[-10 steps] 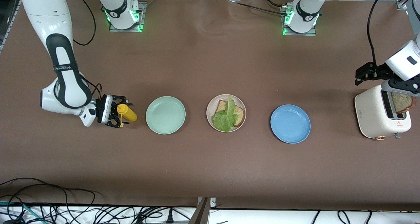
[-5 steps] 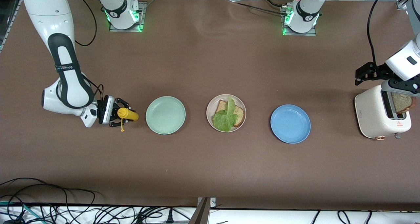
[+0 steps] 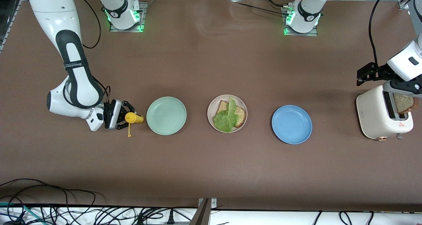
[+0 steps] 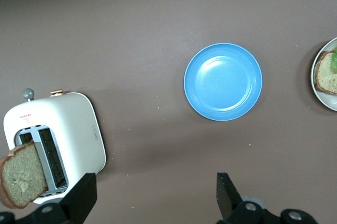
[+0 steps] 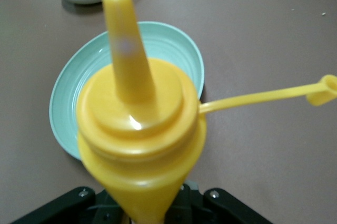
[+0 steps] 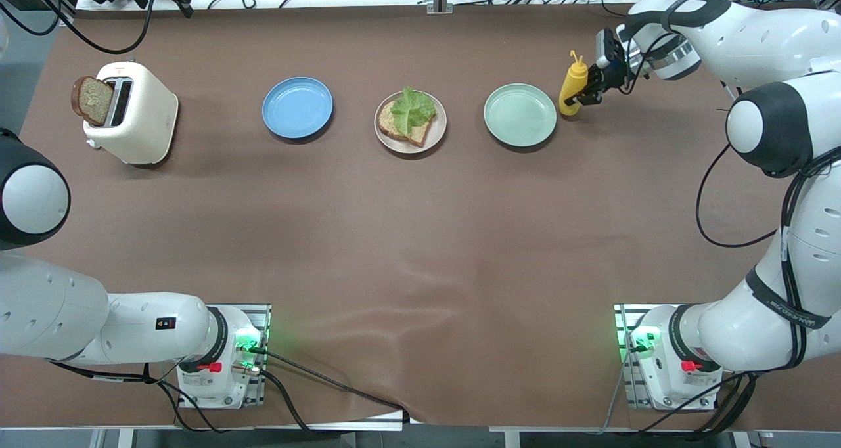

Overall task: Make sandwich on beige plate with both arms
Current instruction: 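Lift the mustard bottle and carry it over the sandwich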

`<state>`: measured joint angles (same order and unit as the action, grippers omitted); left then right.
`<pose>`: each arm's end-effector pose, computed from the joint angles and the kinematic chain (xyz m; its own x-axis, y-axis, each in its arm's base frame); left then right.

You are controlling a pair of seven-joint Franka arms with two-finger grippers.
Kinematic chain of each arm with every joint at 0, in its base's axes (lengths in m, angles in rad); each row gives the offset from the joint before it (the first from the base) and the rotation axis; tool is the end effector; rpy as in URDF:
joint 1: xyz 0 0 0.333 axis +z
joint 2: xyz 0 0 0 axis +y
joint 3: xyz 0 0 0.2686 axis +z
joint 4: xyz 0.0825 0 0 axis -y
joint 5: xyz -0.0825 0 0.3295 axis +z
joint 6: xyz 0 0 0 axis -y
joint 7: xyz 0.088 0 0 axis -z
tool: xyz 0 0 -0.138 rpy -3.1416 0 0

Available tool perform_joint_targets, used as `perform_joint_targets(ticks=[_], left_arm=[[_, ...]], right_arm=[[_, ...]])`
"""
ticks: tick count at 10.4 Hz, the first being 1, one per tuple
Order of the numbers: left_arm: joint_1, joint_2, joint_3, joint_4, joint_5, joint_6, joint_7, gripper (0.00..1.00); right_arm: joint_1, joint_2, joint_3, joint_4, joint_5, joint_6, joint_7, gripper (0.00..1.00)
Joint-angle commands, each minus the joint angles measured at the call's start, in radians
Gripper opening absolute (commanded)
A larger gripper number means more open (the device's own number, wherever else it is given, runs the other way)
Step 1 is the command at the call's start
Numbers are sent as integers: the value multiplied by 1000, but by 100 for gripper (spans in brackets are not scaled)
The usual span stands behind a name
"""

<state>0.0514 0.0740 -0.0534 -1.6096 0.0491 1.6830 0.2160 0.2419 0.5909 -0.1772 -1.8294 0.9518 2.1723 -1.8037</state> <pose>0.5268 0.0059 0.5018 0.9752 -0.2213 -0.0102 -0.2215 -0.9742 -0.0436 0.5644 0.0907 0.1792 0.3377 0.7637 0.5503 0.9406 -0.2512 -0.2285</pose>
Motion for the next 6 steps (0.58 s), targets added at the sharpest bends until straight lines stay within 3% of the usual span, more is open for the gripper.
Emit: perform_joint_targets(ticks=[1,4,6], left_arm=[[4,7,-2,22,-21,-20,-1,100],[4,7,-2,22,-21,-20,-1,100],[5,7,-2,22,-21,-20,-1,100]], right_arm=[[36,-71,15,15,-124,3,253,23],[77,-121,64,91,-338,-6,615,24],[161,-132,58,130,-382,-9,792,24]])
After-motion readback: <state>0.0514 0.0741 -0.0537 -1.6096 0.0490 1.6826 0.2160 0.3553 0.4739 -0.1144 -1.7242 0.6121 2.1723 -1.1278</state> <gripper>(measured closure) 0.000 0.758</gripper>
